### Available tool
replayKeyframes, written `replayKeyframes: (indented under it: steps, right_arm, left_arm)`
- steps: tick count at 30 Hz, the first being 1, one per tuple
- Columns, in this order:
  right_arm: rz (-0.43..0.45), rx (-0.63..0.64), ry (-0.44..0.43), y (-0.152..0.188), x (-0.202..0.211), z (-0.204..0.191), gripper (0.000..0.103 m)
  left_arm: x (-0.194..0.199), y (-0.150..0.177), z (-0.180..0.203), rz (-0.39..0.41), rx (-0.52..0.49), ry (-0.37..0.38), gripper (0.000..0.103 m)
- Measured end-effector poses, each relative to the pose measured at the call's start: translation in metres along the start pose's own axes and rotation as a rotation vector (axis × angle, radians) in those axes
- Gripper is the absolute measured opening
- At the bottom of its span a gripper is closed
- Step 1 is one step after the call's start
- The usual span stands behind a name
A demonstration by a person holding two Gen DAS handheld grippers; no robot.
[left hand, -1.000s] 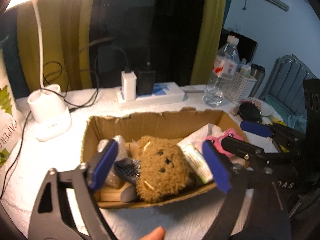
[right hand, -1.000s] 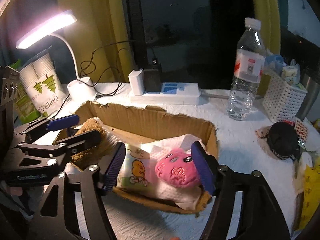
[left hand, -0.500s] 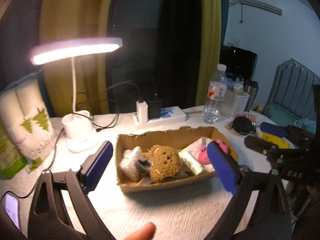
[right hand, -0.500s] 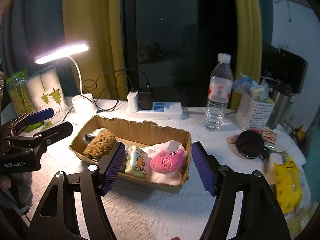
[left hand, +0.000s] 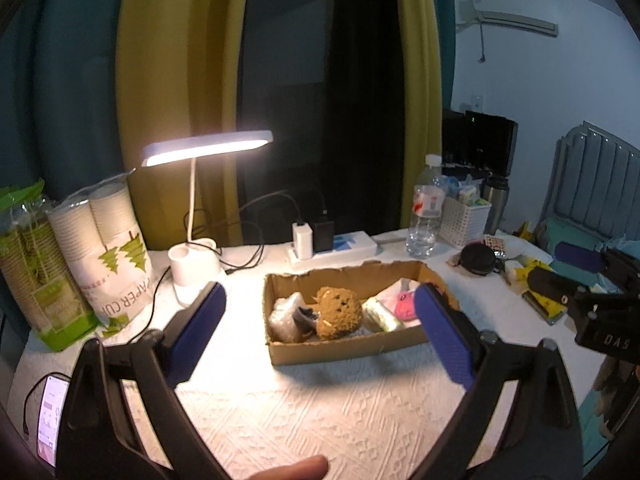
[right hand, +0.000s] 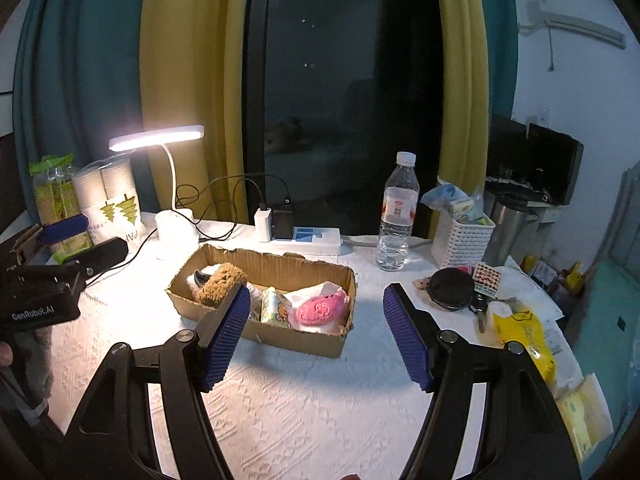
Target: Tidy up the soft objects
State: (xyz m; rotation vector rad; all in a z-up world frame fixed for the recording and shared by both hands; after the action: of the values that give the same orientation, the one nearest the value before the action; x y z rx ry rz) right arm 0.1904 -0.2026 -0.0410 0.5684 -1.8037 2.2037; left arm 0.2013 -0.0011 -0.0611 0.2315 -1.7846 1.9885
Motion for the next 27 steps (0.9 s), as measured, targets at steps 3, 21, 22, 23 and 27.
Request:
replayKeyframes:
  steps: [3,21,22,23,27]
  right_arm:
    - [-0.002,-0.003,0.003,0.0037,0.0039,-0.001,0.073]
    - [-0.006,0.003,0.004,0.0068,0.0066,-0.0046,0.073]
    - [-0.005,0.003,0.003,0.0063,0.0058,-0.0041,0.073]
    - [-0.006,0.002,0.003,0.0066,0.006,-0.0044,0.073]
    - [-0.006,0.003,0.003,0.0072,0.0063,-0.0044,0.073]
  left_arm:
    - [0.0056,0.0,-0.0006,0.006,0.004,0.0,0.096]
    - [0.0079,-0.0005,-0.0019,0.007,0.013,0.004,0.096]
    - [0.008,-0.0003,-0.0021,0.008,0.013,0.002,0.096]
    - [0.0076,-0.0002,-0.0016,0.007,0.013,0.001,0.096]
    - [0.0036,0.0008,-0.0023,0.003,0.021,-0.002,0.096]
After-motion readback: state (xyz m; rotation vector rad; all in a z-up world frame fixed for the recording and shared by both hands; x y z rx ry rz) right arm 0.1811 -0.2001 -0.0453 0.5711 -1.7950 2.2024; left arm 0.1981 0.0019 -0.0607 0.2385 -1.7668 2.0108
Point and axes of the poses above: each gripper's, at about its wrist camera, not at the fingertips, and x roughly against the way its jaws point, z to its right, y to its underside, the point moved 9 cm from there along -x, roughly the way its jaws point, and after that the axes turned 12 degrees about y, right-handed, at the moved point
